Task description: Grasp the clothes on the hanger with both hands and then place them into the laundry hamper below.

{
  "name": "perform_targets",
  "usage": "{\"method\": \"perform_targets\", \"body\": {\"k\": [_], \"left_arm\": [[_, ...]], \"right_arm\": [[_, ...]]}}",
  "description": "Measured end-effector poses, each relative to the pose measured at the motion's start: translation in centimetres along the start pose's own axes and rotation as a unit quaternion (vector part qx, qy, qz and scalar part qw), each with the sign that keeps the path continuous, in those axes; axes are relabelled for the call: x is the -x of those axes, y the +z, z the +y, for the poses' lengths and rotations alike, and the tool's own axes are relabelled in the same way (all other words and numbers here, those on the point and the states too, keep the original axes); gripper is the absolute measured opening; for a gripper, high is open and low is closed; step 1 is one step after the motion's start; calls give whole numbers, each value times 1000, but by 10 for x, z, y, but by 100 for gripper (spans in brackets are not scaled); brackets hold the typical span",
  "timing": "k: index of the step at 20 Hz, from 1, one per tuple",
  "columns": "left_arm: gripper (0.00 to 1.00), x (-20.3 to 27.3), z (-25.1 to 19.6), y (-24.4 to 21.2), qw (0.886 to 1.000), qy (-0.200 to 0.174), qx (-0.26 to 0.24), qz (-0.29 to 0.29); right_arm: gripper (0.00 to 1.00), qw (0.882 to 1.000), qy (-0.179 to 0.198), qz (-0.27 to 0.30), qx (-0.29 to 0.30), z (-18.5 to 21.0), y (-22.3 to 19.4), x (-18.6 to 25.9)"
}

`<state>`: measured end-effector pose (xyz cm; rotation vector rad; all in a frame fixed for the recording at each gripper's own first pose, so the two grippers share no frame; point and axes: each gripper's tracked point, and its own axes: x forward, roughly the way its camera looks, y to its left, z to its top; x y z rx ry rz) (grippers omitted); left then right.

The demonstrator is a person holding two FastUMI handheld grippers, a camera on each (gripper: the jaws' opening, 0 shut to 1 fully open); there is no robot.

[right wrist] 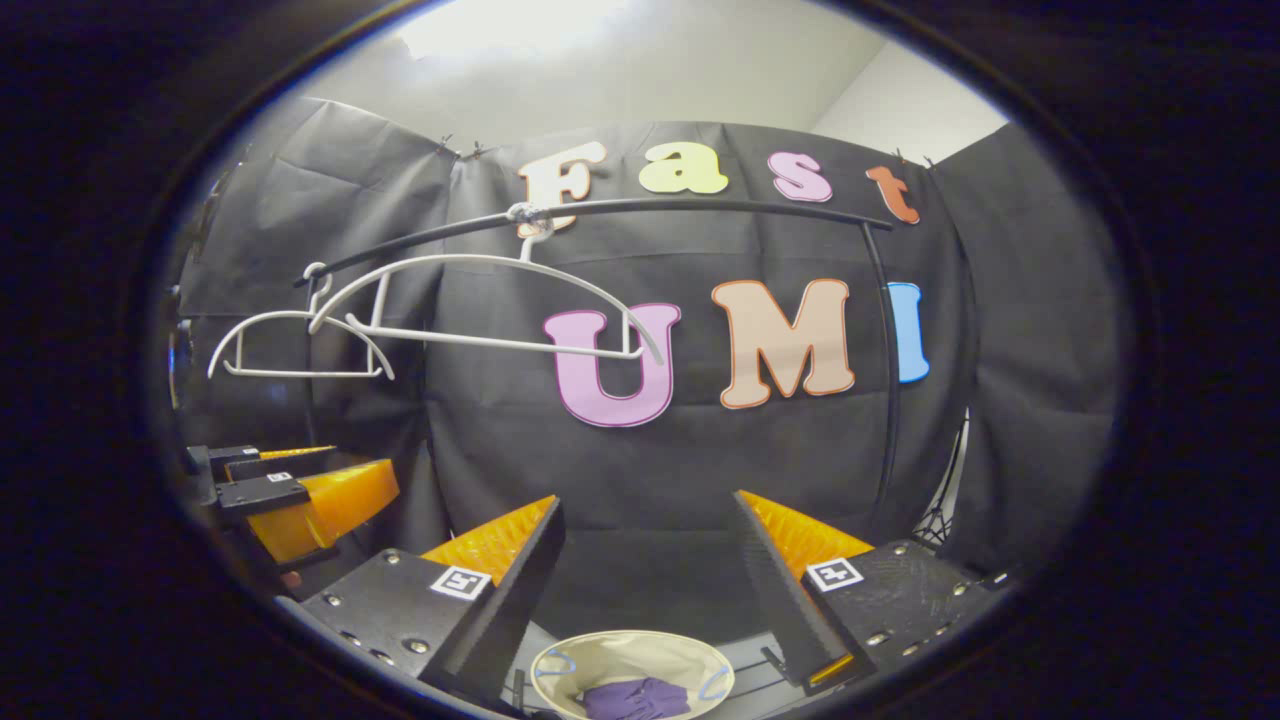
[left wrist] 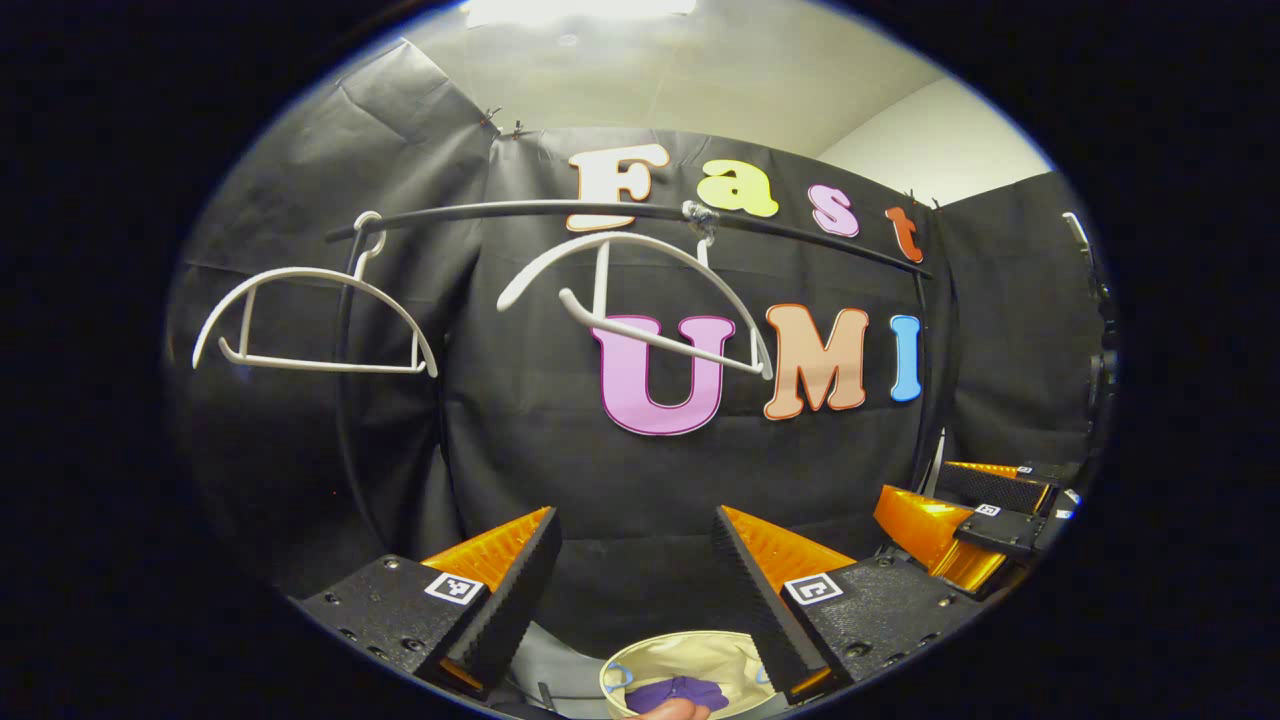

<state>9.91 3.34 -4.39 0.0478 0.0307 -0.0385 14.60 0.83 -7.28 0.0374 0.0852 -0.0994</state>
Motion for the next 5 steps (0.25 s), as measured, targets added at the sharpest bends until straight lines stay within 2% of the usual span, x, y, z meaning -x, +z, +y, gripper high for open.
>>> {"method": "perform_targets", "body": {"k": [2,5], "left_arm": [[89,8,0,4,1000,1,-1,-4],[89,19,12,13,1000,15,8,-18]], "right_arm": [[99,1000,8,0,-3,7,-1,9],[94,1000,14,5,-4,12,-9,22]]}}
